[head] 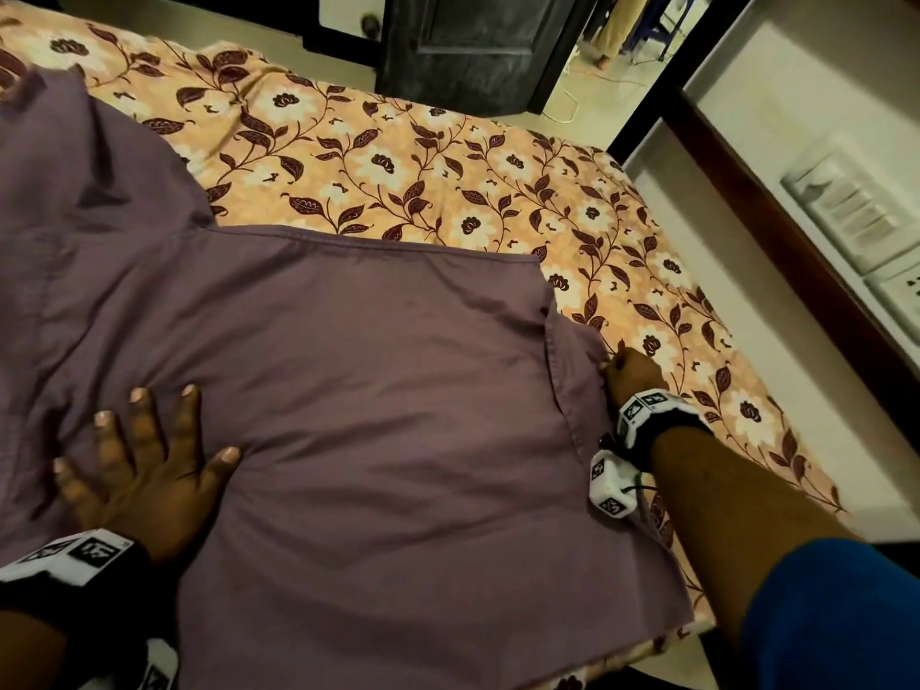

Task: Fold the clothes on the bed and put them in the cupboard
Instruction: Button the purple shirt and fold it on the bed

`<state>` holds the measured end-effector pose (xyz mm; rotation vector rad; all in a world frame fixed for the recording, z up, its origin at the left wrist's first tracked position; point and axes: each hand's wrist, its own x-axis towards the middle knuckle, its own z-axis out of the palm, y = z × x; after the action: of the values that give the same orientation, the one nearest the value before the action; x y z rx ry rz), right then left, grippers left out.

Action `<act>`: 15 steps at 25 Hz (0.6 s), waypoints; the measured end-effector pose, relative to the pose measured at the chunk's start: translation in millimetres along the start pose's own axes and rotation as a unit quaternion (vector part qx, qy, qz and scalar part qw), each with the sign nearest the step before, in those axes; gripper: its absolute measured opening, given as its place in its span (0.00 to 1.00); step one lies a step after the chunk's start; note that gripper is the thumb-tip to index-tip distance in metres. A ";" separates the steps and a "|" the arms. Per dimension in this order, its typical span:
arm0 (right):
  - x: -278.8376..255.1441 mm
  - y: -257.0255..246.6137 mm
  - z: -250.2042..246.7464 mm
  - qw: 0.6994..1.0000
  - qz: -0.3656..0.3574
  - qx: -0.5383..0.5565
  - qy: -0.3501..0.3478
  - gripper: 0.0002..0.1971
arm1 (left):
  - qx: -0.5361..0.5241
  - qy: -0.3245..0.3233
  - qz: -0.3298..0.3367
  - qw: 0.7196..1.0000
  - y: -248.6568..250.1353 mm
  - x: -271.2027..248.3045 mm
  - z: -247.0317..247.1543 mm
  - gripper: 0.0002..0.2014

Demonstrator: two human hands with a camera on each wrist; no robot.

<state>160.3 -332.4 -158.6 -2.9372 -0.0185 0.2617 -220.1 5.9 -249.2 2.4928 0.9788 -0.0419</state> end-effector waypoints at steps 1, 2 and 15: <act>0.9 0.6 5.6 1.000 -0.008 0.005 -0.007 0.12 | 0.008 -0.007 0.003 1.000 -1.4 1.5 0.6 0.46; 0.6 0.3 8.7 1.000 -0.015 0.013 -0.003 0.11 | 0.011 -0.004 -0.005 1.000 -4.2 3.4 3.5 0.45; -30.5 12.9 -10.1 0.950 0.084 0.287 -0.090 0.10 | -0.007 0.002 -0.059 0.998 -0.4 -3.6 -4.8 0.39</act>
<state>132.0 -347.9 -146.0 -2.3280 0.2416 0.4709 -223.7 5.8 -244.4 2.4216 1.1223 -0.0680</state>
